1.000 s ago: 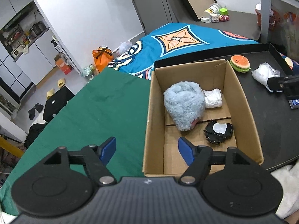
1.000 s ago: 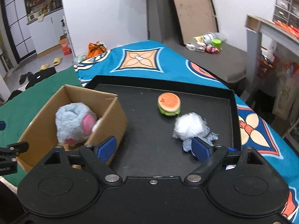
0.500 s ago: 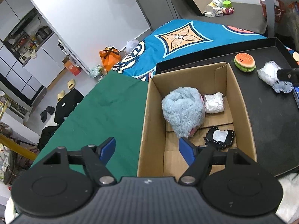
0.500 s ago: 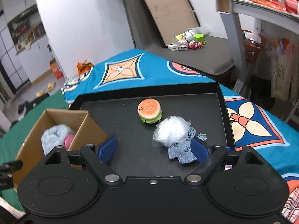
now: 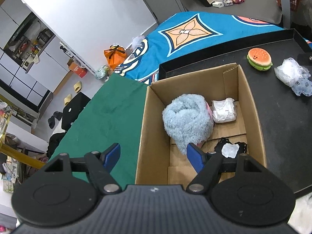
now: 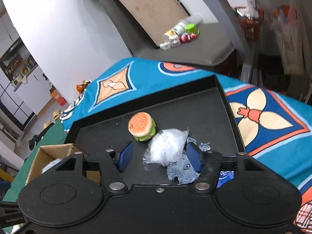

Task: Organize soft objects
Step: 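Move the right gripper to the clear plastic bag and close on it, then carry the plastic bag with the right gripper into the box, release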

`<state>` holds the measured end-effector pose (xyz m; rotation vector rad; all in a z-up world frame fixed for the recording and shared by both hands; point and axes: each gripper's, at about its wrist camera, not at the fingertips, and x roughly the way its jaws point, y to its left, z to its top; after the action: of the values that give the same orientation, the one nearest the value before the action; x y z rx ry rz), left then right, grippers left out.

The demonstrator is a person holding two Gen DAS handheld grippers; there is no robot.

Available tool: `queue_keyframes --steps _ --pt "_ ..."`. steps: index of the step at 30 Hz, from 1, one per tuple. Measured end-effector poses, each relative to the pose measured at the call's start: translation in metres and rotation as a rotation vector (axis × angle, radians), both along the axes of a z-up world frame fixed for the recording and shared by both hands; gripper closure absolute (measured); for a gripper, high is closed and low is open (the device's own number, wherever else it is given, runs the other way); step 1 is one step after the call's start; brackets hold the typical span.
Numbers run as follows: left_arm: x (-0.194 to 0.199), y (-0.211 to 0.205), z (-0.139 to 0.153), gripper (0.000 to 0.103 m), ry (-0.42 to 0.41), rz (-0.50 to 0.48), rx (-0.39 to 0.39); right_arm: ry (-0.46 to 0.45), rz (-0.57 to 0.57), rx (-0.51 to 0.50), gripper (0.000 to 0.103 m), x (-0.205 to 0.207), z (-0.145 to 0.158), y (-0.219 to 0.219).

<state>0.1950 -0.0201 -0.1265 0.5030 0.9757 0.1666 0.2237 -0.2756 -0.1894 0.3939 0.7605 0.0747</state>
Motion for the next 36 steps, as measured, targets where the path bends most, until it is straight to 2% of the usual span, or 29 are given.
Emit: queue_keyframes --steps 6,17,18,24,36 --pt "0.012 -0.004 -0.006 0.029 0.025 0.006 0.022 0.028 -0.002 0.039 0.046 0.012 -0.014 -0.005" --pt "0.018 -0.008 -0.014 0.029 0.046 0.012 0.042 0.089 0.013 0.077 0.082 0.024 -0.035 -0.009" --pt "0.018 -0.008 -0.014 0.029 0.044 0.012 0.04 0.087 0.014 0.075 0.095 0.023 -0.034 -0.008" --pt "0.015 -0.006 -0.013 0.029 0.034 0.014 0.038 0.073 0.022 0.078 0.097 0.017 -0.028 -0.007" --pt "-0.002 0.009 0.003 0.029 0.0 0.033 0.015 -0.016 0.044 0.135 0.097 0.003 0.0 -0.005"
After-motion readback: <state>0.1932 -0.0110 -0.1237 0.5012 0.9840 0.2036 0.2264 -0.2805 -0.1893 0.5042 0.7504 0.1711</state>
